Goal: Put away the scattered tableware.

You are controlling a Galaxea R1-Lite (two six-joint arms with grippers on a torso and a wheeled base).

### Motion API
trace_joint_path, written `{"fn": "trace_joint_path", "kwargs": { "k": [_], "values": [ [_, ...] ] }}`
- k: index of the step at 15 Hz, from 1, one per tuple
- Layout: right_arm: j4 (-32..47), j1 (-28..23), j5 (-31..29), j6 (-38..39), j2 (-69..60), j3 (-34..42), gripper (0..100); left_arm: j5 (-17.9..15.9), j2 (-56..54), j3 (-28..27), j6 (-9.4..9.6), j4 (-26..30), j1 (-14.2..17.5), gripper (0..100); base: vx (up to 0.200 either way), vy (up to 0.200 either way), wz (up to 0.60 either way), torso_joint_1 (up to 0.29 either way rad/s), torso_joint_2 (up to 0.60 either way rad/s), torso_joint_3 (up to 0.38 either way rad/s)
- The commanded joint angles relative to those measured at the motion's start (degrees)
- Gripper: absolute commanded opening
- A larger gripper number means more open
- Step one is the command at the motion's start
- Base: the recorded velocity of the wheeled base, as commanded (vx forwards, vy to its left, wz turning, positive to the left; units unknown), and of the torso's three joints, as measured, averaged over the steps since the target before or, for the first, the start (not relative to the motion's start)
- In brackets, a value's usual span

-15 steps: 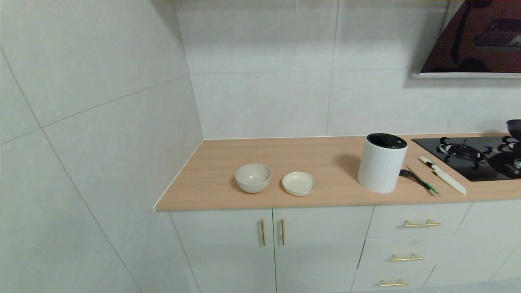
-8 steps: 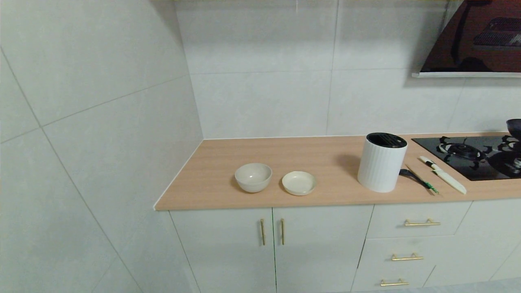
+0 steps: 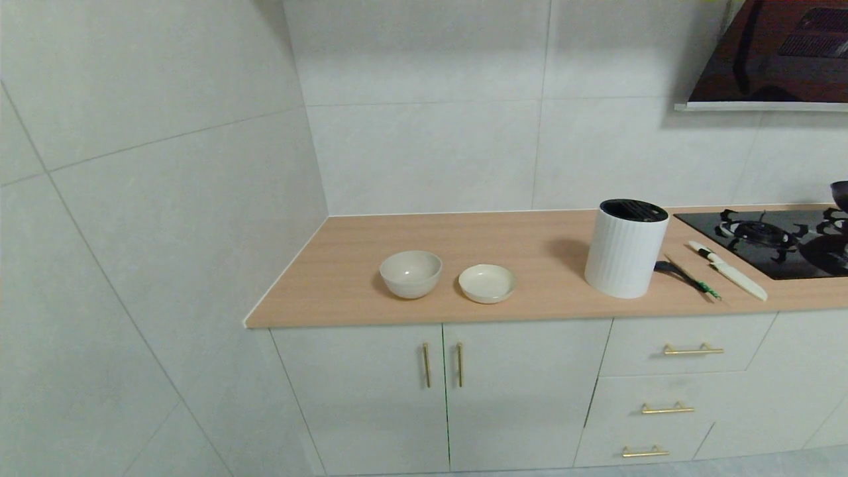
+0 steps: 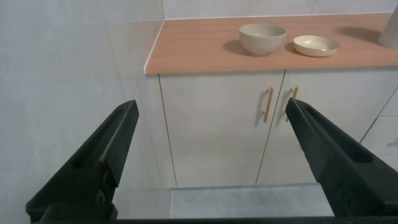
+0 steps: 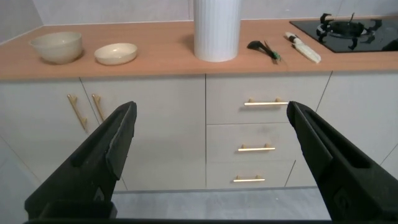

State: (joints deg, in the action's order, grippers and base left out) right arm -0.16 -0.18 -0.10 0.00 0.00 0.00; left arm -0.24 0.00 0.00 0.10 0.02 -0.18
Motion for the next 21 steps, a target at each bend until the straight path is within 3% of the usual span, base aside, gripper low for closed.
{"fn": "trace_joint_path", "kwargs": {
  "k": [1,21],
  "values": [
    [0.0,0.0,0.0,0.0,0.1,0.0,100,0.0,0.0,0.0,-0.01,0.0,0.0,100,0.000,0.000,0.00,-0.188,0.40,0.217],
    [0.0,0.0,0.0,0.0,0.1,0.0,100,0.0,0.1,0.0,-0.01,0.0,0.0,100,0.000,0.000,0.00,-0.221,0.51,0.293]
  ]
}}
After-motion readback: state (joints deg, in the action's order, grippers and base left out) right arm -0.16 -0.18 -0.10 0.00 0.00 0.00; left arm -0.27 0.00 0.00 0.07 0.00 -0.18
